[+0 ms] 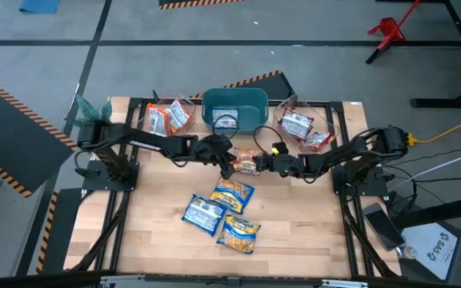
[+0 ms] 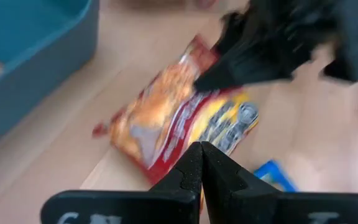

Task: Sort Maruchan noodles
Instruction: Put the red noodle pack into the right transparent bin

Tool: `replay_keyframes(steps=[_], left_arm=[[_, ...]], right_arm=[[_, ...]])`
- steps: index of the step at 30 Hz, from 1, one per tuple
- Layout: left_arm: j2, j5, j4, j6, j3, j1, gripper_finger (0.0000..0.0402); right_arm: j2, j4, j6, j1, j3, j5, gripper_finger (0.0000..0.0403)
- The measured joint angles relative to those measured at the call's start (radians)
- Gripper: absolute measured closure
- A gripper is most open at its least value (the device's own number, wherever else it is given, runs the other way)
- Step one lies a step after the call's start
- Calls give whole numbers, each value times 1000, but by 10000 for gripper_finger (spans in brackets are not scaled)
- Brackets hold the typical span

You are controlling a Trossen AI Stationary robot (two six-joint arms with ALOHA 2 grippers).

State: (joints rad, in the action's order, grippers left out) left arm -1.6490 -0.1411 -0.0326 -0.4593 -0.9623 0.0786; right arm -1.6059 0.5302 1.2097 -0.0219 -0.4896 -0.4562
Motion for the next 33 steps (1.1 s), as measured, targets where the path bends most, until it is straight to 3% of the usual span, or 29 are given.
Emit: replay_keyframes(steps=[5, 9, 16, 21, 23, 27, 33], left_arm=[[92, -37, 26, 20, -1, -23, 401], [143, -92, 40, 26, -3, -46, 401], [179, -140, 76, 27, -2, -74, 401], [180, -157, 87, 26, -2, -76, 401], [180, -159, 88, 27, -2, -76, 401], [180, -166, 89, 27, -2, -76, 401], [180, -188, 96, 27, -2, -76, 401]], right_arm=[[113, -19, -65, 1, 0, 57, 270], [242, -43, -122, 2, 0, 44, 270], [514, -190, -227, 3, -2, -146, 270], [701, -351, -262, 13, 0, -390, 270], [758, -415, -263, 40, -2, -444, 270], [833, -549, -247, 143, -1, -456, 270], [849, -730, -171, 352, -1, -360, 270]])
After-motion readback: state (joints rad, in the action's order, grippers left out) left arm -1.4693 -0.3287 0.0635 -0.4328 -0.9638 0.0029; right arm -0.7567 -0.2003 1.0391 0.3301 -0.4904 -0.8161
